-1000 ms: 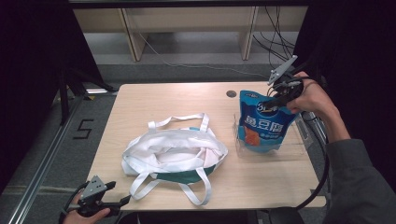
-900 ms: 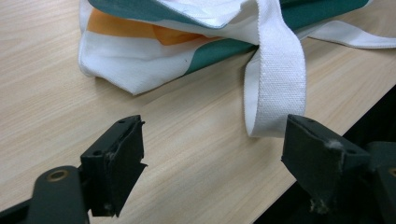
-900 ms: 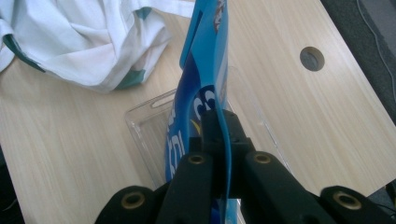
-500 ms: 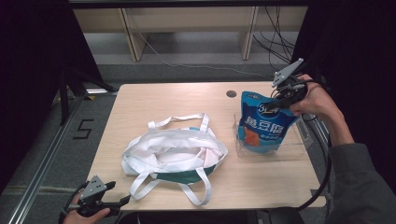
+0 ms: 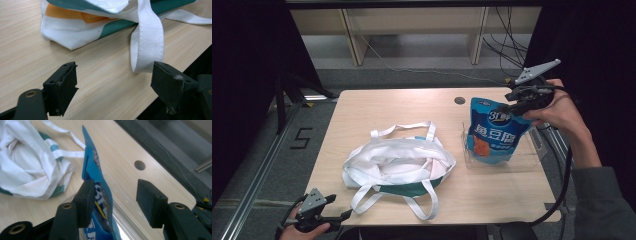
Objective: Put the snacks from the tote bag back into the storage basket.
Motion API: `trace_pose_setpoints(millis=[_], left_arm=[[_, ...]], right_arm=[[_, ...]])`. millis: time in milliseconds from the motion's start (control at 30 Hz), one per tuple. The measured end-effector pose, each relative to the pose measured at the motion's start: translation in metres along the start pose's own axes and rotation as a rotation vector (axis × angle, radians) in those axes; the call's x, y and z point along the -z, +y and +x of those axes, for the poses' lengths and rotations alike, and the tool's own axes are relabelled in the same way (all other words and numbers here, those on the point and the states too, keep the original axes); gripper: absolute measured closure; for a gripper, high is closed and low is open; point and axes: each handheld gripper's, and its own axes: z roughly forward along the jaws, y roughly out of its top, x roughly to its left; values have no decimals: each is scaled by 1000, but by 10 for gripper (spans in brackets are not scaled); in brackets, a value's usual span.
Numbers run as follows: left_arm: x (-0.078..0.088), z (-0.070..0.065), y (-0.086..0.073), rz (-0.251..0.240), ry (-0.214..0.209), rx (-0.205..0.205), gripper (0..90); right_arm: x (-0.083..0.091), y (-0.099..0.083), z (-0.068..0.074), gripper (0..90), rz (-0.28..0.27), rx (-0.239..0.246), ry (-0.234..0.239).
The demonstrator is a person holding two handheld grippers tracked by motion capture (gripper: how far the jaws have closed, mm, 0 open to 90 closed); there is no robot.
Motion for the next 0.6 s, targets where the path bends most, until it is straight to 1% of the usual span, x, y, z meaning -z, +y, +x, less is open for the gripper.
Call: trace_pose_setpoints(millis=[33,67,100,133,167,200,233,267,300,333,367,400,433,467,500,533,567,600], left_arm=[[0,0,0,0,0,0,201],[-2,-2,0,-31,-3,33,201],[-2,-2,0,-31,-3,33,201],[-2,-2,0,-30,-2,33,201],[-2,-2,0,-29,-1,32,201],[-2,-2,0,-29,2,32,201],[-2,-2,0,-29,2,32,201],[-2,-3,-1,-26,2,55,201],[-2,-3,-1,-26,2,55,201],[1,1,0,15,4,10,201],[2,2,0,13,10,-8,201],[1,2,0,11,11,-2,201],[2,2,0,11,11,-2,201],[2,2,0,9,12,-4,201],[2,2,0,9,12,-4,201],[1,1,0,-5,12,11,201],[1,1,0,-5,12,11,201],[1,1,0,-2,13,9,201]], right_arm=[[4,-2,1,463,-9,-20,0],[8,-5,2,448,-25,-36,-6],[8,-5,2,448,-25,-36,-6],[11,-8,2,430,-32,-50,-17],[19,-15,4,395,-12,-87,-2],[20,-20,3,377,-24,-96,-5],[20,-20,3,377,-24,-96,-5],[24,-28,4,356,-33,-121,-12],[24,-28,4,356,-33,-121,-12],[26,-33,6,347,-29,-136,-6],[28,-37,7,345,-36,-148,-4],[30,-41,9,333,-35,-155,-4],[30,-46,10,325,-51,-160,-12],[33,-54,13,319,-63,-158,-13],[33,-54,13,319,-63,-158,-13],[36,-62,16,317,-83,-163,-21],[36,-62,16,317,-83,-163,-21],[39,-70,18,313,-92,-172,-31]])
